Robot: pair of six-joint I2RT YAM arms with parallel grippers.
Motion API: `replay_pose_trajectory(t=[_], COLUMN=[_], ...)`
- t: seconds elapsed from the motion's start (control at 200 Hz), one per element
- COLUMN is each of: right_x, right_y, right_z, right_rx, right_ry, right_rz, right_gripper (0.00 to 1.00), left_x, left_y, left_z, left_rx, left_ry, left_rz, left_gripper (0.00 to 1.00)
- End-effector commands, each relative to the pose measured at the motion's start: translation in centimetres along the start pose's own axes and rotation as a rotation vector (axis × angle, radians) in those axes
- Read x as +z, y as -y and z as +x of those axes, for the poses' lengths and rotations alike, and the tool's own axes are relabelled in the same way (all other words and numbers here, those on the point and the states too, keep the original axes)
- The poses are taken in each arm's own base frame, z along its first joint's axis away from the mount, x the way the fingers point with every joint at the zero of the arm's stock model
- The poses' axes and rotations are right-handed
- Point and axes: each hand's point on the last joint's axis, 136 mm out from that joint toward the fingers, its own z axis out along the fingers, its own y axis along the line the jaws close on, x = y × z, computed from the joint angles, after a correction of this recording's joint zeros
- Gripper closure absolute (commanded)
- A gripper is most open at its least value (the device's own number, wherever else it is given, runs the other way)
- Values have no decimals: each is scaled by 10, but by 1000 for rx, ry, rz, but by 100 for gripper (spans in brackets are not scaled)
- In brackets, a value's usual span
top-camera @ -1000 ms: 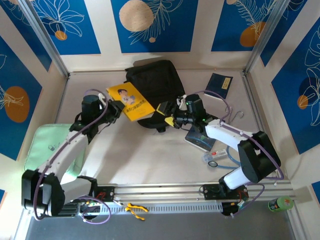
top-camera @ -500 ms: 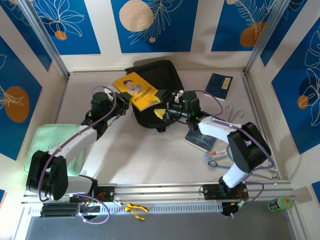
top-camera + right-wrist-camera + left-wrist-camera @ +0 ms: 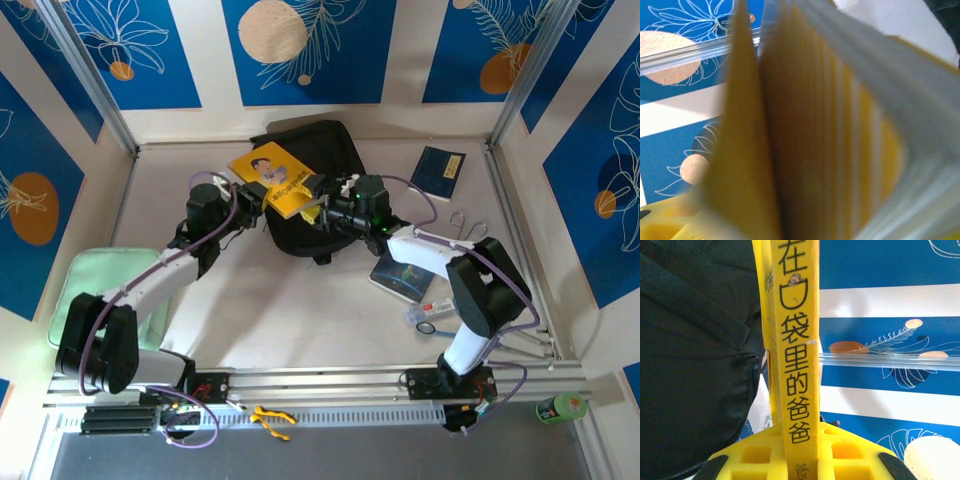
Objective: Pack the student bag
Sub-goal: Pass the book, then move the student bag to the top-center of the table.
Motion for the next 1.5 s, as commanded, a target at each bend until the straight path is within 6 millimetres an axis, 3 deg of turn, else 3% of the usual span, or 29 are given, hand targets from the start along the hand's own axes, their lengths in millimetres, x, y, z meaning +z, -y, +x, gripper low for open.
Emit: replay_pose_trajectory(t=[0.0,0.08,0.22,0.26,0.345,0.38,0.53,0.635,0.76,0.965,1.16,1.33,1.495], right_x=[1,-2,-6,-6,-10,-12,-35,-58,-84,-122,-147,-160,-151], right_y=[-20,-21,-24,-23,-23,-22,-14,-3,22,49,69,92,103], right_z=[-5,-6,-6,-6,-8,-9,-19,-28,-39,-56,-66,-80,-84], right_rx=[-22,-45,-88,-96,-121,-132,-209,-279,-282,-270,-285,-269,-275], right_ry=[20,37,50,49,60,66,117,160,200,261,264,271,215], right_rz=[-48,-47,-44,-35,-25,-16,49,152,291,394,516,610,632], right_gripper=[43,51,73,79,90,92,94,95,95,95,95,95,94], left_x=[-2,-3,-4,-5,-5,-5,-4,2,21,71,91,83,44], left_y=[44,38,30,27,21,17,-15,-39,-64,-99,-139,-170,-198], left_z=[0,1,2,3,7,8,19,32,46,68,64,68,81], left_rx=[42,39,54,61,94,115,285,483,667,678,726,708,643], left_ry=[6,9,3,1,-17,-25,-113,-207,-293,-478,-559,-618,-664], left_rz=[137,124,94,82,49,29,-148,-308,-435,-452,-584,-667,-730], left_gripper=[100,100,100,96,78,63,26,16,13,16,19,21,22])
